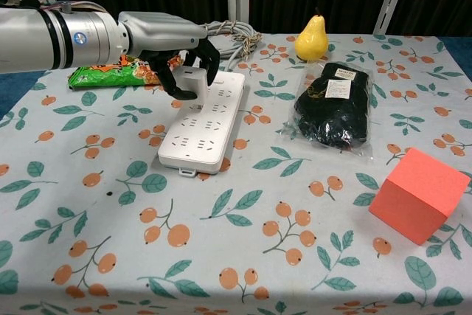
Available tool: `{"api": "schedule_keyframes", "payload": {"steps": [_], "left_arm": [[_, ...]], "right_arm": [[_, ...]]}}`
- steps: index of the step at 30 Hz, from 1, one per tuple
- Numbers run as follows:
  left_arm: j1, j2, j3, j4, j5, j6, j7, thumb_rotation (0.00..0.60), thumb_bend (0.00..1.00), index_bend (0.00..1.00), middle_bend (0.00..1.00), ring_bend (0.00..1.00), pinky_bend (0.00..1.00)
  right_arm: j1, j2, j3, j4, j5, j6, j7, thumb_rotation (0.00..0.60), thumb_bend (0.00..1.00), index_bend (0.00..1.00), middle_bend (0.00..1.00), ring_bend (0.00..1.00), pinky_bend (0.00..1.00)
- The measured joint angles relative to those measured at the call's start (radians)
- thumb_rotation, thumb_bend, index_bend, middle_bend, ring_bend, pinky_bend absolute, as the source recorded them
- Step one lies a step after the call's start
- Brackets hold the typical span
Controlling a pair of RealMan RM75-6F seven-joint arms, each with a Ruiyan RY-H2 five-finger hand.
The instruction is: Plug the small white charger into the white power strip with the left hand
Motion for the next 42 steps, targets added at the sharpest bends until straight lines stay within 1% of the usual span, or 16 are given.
{"api": "schedule_keyframes", "payload": {"steps": [13,36,40,42], "left_arm": [[-0.003,-0.010,0.002,0.006,-0.012,-0.012,0.012,0.600,0.38,0.68,0.82,0.69,0.87],[0.002,-0.054,0.018,0.063,-0.004,-0.022,-0.006,0.600,0.39,0.73,0.86,0.71,0.87],[-0.002,-0.057,0.017,0.065,-0.004,-0.024,0.000,0.600,0.39,0.72,0.85,0.71,0.87],[-0.002,-0.056,0.015,0.062,-0.004,-0.021,0.004,0.600,0.39,0.71,0.84,0.70,0.86]], "right_arm": [[-0.003,0.000,0.000,0.000,0.001,0.004,-0.002,0.600,0.21,0.00,0.00,0.00,0.00],[-0.009,-0.004,-0.001,0.012,0.005,0.005,0.008,0.600,0.21,0.00,0.00,0.00,0.00],[-0.009,-0.005,-0.002,0.015,0.006,0.005,0.012,0.600,0.21,0.00,0.00,0.00,0.00],[-0.010,-0.005,-0.001,0.016,0.006,0.005,0.014,0.600,0.21,0.00,0.00,0.00,0.00]]}}
